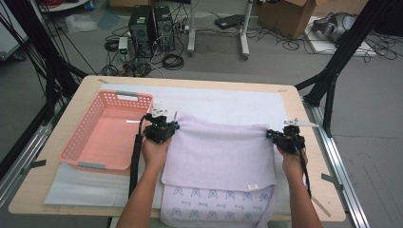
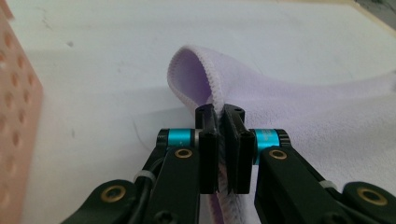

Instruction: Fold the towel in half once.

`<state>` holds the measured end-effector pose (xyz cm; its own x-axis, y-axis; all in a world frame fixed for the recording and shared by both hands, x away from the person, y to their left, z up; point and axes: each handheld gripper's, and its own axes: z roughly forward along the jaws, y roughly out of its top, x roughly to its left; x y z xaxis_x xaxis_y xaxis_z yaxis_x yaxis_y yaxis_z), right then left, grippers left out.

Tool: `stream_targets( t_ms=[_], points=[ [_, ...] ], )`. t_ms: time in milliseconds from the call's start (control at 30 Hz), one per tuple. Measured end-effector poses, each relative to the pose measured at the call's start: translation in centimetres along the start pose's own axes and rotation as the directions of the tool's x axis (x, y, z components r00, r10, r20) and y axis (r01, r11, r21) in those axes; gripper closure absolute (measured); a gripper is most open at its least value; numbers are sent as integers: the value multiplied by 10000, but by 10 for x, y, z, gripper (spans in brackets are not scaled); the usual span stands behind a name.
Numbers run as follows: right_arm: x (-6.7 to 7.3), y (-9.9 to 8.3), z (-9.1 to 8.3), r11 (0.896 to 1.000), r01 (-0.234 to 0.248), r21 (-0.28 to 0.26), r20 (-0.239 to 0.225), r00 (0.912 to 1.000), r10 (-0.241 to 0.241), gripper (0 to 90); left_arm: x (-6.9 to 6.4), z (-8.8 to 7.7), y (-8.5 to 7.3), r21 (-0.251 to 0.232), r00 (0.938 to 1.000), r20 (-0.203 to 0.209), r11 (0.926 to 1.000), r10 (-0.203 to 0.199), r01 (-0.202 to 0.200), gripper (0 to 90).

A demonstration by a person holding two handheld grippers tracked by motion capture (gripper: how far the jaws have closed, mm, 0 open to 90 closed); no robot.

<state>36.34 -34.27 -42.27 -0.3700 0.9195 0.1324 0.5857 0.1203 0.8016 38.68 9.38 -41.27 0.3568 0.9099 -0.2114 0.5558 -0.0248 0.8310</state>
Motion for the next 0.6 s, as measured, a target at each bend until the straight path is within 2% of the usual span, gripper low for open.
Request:
stream_targets(
  t_ms=[100,200,300,400,467,500,533,567,600],
  points=[
    [-2,19,8,9994,186,-296,87,9998,-183,861,5,5,12,-657,9999,24,9977,-157,158,845],
    [-4,33,14,9978,88,-656,89,9999,-82,861,9,7,22,-1193,10000,-65,9929,33,-41,845],
    [-6,48,19,9910,67,-1340,106,9999,-54,859,13,8,35,-1630,9998,-93,9864,173,-186,844],
    [-6,61,25,9905,217,-1354,258,9995,-184,858,17,13,47,-1692,9994,-183,9851,280,-307,844],
    [-7,68,32,9918,150,-1266,349,9993,-107,849,18,18,46,-1874,9998,-189,9822,75,-109,840],
    [-7,70,36,9926,83,-1216,405,9992,-34,828,18,22,44,-1787,9998,-88,9838,158,-171,828],
    [-7,70,40,9948,18,-1022,520,9986,35,765,18,26,41,-1631,9995,-12,9861,318,-316,783],
    [-8,69,43,9950,-104,-990,628,9979,167,668,18,29,39,-1498,9991,17,9879,419,-412,667],
    [-8,68,44,9954,-195,-934,646,9976,256,630,18,31,37,-1345,9990,93,9900,447,-430,590]
  ],
)
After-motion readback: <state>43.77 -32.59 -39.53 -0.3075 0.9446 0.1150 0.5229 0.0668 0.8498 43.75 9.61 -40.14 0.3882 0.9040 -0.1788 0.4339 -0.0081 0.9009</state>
